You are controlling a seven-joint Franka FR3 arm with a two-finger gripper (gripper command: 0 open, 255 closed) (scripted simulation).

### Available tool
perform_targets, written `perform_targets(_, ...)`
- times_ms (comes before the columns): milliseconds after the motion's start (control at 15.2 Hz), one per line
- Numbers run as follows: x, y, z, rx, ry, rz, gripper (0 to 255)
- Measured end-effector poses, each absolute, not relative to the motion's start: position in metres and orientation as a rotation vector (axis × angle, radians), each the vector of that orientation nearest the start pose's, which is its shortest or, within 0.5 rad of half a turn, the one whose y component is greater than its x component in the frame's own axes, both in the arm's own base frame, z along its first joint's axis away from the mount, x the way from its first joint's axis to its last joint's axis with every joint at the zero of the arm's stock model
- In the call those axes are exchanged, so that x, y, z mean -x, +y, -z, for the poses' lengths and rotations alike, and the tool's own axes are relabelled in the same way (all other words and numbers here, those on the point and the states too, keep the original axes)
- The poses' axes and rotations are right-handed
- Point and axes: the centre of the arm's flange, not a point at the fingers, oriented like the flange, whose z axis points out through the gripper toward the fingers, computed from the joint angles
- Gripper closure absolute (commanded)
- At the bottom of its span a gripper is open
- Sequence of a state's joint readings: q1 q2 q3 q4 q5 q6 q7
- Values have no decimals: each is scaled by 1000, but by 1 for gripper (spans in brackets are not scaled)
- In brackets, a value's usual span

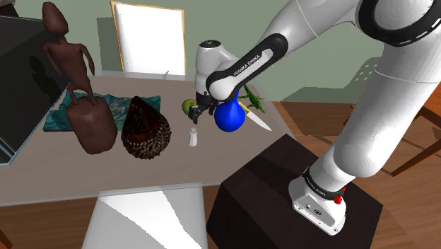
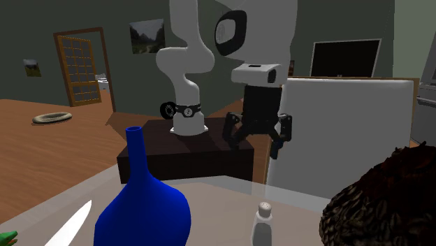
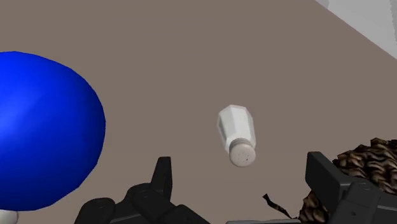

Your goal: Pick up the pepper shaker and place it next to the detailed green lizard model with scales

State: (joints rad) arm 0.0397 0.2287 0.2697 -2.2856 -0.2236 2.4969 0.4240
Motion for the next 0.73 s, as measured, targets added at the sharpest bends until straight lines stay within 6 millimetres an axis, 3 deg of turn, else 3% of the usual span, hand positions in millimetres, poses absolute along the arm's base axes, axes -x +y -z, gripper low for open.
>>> perform_targets(396,-543,187,-185,3231,-117,35,0)
perform_targets(726,-548,187,-152,3237,-123,35,0)
